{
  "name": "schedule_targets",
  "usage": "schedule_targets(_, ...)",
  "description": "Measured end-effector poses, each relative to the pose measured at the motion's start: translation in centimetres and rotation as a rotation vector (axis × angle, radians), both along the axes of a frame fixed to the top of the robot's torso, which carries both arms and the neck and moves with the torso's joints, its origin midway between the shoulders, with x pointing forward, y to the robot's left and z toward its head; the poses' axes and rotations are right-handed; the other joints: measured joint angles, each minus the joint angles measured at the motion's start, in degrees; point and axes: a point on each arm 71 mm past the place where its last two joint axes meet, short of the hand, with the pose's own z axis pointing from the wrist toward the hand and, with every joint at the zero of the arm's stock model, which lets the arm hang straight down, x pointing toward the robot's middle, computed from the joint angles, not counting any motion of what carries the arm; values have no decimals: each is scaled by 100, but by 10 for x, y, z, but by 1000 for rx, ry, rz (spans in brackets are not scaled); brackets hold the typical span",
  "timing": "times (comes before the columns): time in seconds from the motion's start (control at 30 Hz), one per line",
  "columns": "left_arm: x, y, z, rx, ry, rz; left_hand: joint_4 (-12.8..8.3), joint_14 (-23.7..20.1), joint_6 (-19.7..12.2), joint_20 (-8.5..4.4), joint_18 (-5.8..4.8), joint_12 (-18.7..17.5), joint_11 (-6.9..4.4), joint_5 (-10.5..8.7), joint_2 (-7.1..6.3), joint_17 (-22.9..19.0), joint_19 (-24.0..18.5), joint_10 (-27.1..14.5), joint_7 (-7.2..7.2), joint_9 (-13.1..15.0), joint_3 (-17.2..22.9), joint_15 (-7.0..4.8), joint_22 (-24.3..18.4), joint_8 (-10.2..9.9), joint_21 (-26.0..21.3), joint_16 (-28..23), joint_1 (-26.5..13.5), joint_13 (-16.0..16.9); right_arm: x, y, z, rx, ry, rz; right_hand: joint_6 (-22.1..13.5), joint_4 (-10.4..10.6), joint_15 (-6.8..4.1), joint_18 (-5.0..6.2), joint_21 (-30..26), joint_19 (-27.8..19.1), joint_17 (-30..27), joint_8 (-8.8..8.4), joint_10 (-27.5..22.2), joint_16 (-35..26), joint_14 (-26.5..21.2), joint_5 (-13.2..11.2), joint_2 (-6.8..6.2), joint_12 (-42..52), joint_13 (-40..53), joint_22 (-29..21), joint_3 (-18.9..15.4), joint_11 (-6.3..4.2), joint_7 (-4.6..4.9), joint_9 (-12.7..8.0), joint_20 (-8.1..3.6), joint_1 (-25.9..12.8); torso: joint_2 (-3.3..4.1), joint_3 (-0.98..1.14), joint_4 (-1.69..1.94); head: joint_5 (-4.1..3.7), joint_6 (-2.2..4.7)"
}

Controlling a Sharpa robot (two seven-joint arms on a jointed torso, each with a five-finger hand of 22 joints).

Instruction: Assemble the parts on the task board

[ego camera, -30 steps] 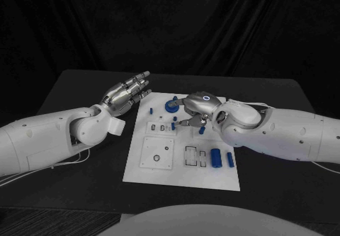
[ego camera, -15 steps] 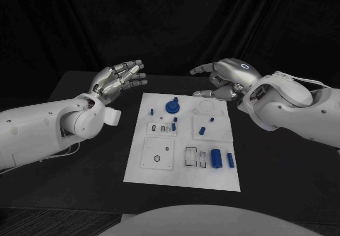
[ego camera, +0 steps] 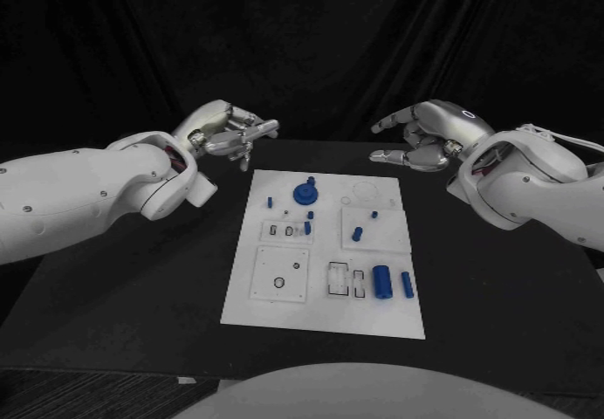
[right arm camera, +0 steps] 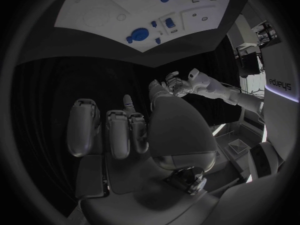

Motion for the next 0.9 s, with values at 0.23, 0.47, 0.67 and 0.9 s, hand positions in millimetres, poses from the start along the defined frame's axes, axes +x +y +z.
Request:
schedule_targets(0.23, 1, -26, -10, 317, 154, -39, -65, 1241, 382, -30, -354, 2050, -67, -76, 39, 1524, 899, 994, -92, 310, -233, -47, 2471, 81, 1689, 771, -48, 695, 4, -14, -22, -27, 80, -52, 100, 0, 0, 0, -132, -40, 0, 24, 0, -83, 0, 29, 34, 0, -1, 0, 0, 0, 19, 0, 40, 34, -85, 54, -65, 56, -3)
schedule_targets(0.47, 2, -46, -20, 528, 269, -15, -1, 1275, 679, -176, -483, 2061, -250, -29, -11, 1524, 1619, 1019, -271, 1208, -343, -189, 3103, 727, 2199, 771, -447, 695, 5, -20, -43, -51, 144, -80, 165, 0, 0, 0, -153, -40, 0, 23, 0, -83, 0, 187, 115, 0, -1, -1, 0, 0, 43, -29, 40, 117, -177, 158, -161, 90, -4)
schedule_targets(0.67, 2, -53, -26, 649, 339, 14, -20, 1261, 595, -235, -482, 2061, -311, -47, -9, 1523, 1677, 1016, -353, 1938, -435, -274, 3103, 1173, 2199, 771, -735, 695, 3, -23, -50, -54, 166, -88, 216, 0, 16, 0, -153, -41, 0, 23, 0, -83, 16, 274, 142, 0, -1, -1, 0, 0, 49, -48, 40, 144, -233, 242, -220, 89, -4)
schedule_targets(0.9, 2, -66, -31, 750, 389, 24, -140, 1281, 521, -238, -482, 2061, -339, -47, 40, 1523, 1675, 1028, -424, 2315, -314, -294, 3103, 1285, 2199, 771, -634, 694, 0, -25, -51, -51, 171, -90, 235, 0, 16, 0, -153, -40, 0, 23, 0, -83, 16, 315, 142, 0, -1, -1, 0, 0, 29, -47, 40, 144, -293, 327, -315, 236, -4)
